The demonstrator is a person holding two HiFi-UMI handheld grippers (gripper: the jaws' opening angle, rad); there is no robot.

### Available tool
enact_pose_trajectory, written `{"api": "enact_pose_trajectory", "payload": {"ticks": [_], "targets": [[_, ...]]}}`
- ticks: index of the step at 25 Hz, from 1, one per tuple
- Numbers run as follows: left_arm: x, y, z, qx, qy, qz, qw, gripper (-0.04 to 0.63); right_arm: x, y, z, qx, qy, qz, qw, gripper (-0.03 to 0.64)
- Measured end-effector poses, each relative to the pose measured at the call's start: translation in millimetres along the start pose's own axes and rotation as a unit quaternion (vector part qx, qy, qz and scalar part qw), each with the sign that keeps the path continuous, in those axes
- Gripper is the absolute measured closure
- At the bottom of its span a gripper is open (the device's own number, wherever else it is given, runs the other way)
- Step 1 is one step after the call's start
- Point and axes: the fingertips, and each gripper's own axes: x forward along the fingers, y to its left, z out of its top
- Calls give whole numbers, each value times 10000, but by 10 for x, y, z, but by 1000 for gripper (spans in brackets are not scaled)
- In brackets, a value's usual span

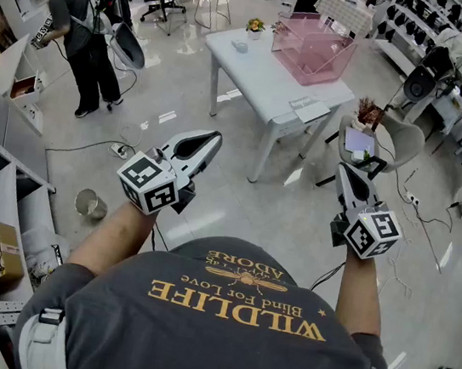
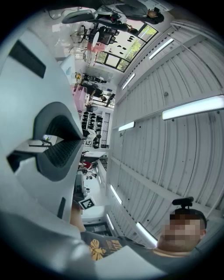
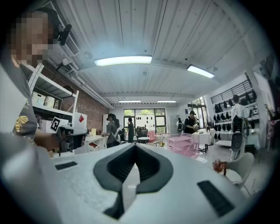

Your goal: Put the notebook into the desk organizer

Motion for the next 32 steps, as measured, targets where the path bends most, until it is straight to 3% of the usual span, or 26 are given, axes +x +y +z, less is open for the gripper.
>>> {"api": "enact_pose_trajectory", "payload": {"ticks": [19, 25, 28, 29, 32], "targets": [[166, -205, -9, 52, 22, 26, 10000, 597, -162, -163, 15, -76, -29, 29, 10000, 617], [283, -316, 19, 49, 17, 86, 9999, 597, -245, -289, 68, 146, -128, 213, 9996, 615], [384, -392, -1, 31, -2, 117, 9999, 597, -281, -354, 77, 182, -140, 427, 9988, 382], [424, -418, -15, 38, -8, 129, 9999, 597, -296, -399, 80, 176, -147, 440, 9988, 339], [557, -502, -45, 67, 2, 172, 9998, 597, -347, -568, 95, 186, -184, 438, 9987, 295]]}}
